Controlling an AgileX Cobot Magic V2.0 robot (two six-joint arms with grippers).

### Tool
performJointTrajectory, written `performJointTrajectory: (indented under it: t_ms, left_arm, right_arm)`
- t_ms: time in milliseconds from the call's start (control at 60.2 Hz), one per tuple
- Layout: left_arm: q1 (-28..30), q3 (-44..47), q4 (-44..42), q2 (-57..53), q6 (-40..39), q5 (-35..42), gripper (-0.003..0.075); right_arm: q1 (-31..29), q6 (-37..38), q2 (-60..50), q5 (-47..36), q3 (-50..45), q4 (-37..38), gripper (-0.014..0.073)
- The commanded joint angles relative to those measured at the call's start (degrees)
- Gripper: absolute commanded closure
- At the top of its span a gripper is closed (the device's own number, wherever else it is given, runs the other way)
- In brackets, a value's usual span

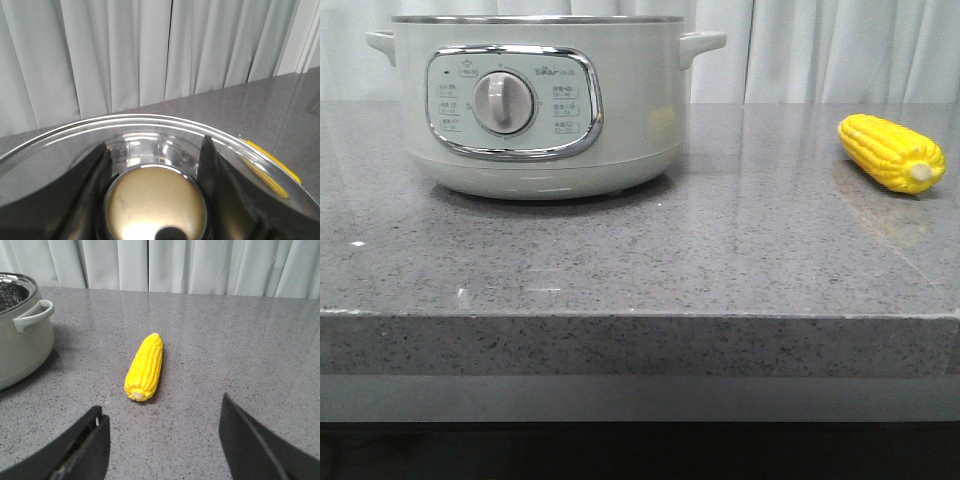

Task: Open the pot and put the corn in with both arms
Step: 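Lift the glass lid off the pot with the left gripper, then lower the right gripper over the yellow corn cob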

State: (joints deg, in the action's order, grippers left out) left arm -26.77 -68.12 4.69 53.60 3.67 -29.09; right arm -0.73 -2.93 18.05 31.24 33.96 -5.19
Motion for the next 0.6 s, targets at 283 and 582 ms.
performJointTrajectory:
  t_ms: [283, 582]
  left_arm:
    - [0.0, 16.5, 0.4, -17.3, 0.0, 7.5, 0.0513]
    - [0.0, 18.4, 0.4, -19.6, 0.0, 7.6, 0.0513]
  right_arm:
    - [-0.2, -0.1, 1.1, -3.1, 1.9, 0.2, 0.0104]
    - [-0.2, -0.1, 2.4, 0.2, 3.2, -1.0, 0.0104]
